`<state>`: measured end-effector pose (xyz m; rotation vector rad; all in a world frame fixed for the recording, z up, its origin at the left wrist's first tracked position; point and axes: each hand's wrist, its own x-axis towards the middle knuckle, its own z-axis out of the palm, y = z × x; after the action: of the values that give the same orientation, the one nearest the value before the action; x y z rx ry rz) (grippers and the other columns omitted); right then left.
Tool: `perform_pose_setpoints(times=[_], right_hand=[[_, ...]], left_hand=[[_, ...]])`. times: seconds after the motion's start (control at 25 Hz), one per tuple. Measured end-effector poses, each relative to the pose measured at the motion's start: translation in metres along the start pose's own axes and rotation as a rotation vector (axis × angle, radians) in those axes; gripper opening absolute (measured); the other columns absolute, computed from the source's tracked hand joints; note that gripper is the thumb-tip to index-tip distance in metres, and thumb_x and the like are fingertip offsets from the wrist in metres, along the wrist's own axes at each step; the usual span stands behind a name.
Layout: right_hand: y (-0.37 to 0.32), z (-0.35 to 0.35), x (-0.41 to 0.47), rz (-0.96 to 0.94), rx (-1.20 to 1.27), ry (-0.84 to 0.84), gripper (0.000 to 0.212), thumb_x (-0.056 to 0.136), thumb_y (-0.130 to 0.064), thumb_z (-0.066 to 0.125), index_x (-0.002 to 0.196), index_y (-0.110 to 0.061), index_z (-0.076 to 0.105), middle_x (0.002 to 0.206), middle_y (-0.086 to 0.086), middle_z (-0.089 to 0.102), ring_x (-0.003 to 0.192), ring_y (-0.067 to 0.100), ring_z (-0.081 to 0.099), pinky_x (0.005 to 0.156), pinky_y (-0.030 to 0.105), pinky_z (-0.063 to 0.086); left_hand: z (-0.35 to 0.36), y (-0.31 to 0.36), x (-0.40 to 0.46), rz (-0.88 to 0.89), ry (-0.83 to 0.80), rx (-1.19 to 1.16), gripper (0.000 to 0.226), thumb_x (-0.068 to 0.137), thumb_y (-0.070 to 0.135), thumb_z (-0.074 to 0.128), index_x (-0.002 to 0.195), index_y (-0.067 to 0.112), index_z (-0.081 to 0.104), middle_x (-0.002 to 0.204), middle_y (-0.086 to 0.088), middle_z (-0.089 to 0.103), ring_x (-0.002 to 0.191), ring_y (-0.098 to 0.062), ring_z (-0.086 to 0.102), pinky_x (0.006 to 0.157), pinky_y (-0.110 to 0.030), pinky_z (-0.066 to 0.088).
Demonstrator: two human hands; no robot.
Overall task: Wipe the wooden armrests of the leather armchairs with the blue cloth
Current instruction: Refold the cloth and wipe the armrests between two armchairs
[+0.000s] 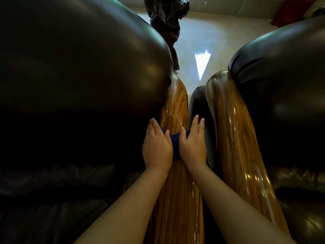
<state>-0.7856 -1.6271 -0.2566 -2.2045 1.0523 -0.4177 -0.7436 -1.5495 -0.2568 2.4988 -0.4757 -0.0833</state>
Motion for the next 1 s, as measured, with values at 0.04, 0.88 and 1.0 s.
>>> perform_pose_setpoints(times=[0.04, 0.88, 1.0], right_hand=[[-0.001, 0.002, 0.008, 0.001, 0.014, -0.008, 0.063, 0.094, -0.037, 0.037, 0.146, -0.019, 0.007, 0.158, 0.010, 0.002, 0.138, 0.028, 0.026, 0.090, 0.032, 0.041], [0.035, -0.053, -0.004, 0.054, 0.161, -0.331, 0.019, 0.087, -0.016, 0.055, 0.100, -0.030, 0.055, 0.089, -0.013, 0.055, 0.083, 0.003, 0.057, 0.056, 0.014, 0.042], [0.023, -0.067, -0.016, -0.011, -0.017, -0.245, 0.020, 0.084, -0.015, 0.060, 0.084, -0.033, 0.052, 0.082, -0.015, 0.051, 0.075, -0.001, 0.052, 0.055, 0.013, 0.037]], left_hand=[[0.001, 0.002, 0.008, 0.004, 0.005, 0.003, 0.058, 0.095, 0.033, 0.033, 0.142, 0.005, 0.015, 0.147, -0.015, 0.034, 0.132, -0.025, 0.037, 0.098, -0.037, 0.045], [-0.059, -0.004, -0.006, 0.444, -0.208, 0.085, 0.019, 0.088, 0.017, 0.053, 0.106, 0.014, 0.056, 0.109, -0.002, 0.056, 0.100, -0.017, 0.052, 0.087, -0.035, 0.048], [-0.076, -0.006, -0.018, 0.410, -0.248, 0.042, 0.009, 0.088, 0.014, 0.050, 0.086, 0.014, 0.059, 0.093, -0.002, 0.058, 0.083, -0.015, 0.057, 0.075, -0.032, 0.053]])
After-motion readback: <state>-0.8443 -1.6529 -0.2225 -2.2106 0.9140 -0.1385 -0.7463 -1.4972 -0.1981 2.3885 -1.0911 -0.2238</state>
